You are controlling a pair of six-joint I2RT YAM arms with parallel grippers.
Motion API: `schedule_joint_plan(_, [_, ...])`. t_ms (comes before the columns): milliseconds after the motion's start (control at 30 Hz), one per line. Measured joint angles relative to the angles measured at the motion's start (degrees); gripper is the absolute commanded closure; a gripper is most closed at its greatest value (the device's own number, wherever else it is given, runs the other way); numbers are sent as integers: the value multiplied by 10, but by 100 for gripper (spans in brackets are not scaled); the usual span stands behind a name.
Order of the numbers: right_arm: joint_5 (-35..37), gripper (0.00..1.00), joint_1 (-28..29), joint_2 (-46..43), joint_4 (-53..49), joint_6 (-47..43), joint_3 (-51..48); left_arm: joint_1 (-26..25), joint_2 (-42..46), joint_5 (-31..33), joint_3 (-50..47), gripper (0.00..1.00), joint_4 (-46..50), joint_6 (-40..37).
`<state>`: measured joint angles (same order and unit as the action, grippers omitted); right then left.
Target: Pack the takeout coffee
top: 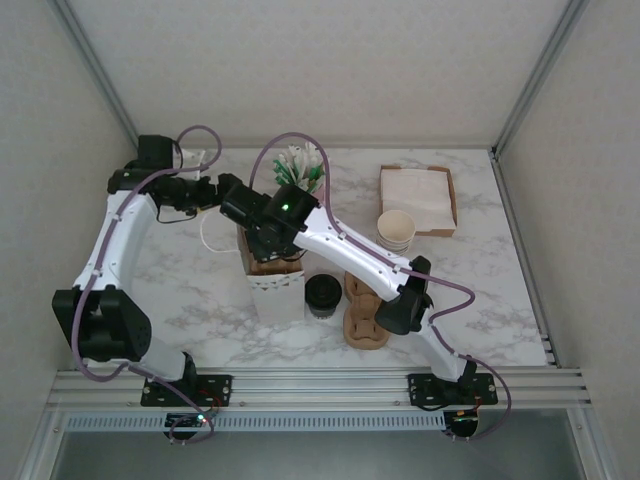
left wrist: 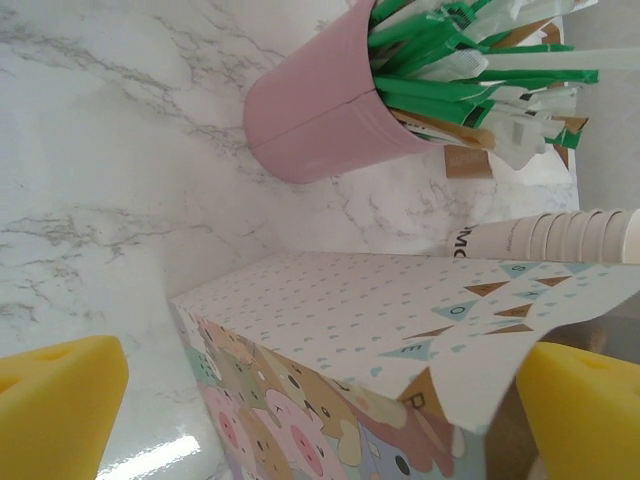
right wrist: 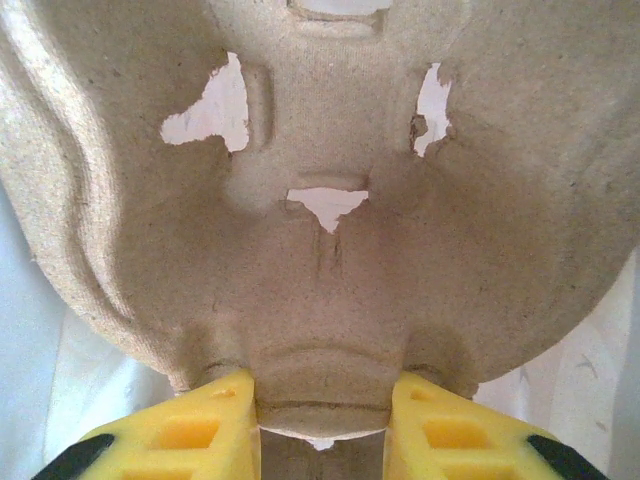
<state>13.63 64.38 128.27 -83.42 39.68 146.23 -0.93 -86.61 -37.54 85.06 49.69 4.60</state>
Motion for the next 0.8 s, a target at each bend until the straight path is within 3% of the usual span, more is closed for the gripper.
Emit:
schedule_joint_plan(267, [2,53,-7,10,-4,6,0,0,47,43,-2,0,-17,13])
schedule_joint_plan(800, [4,49,-8,14,0,1,17,0,54,76,-7,6,-23,33])
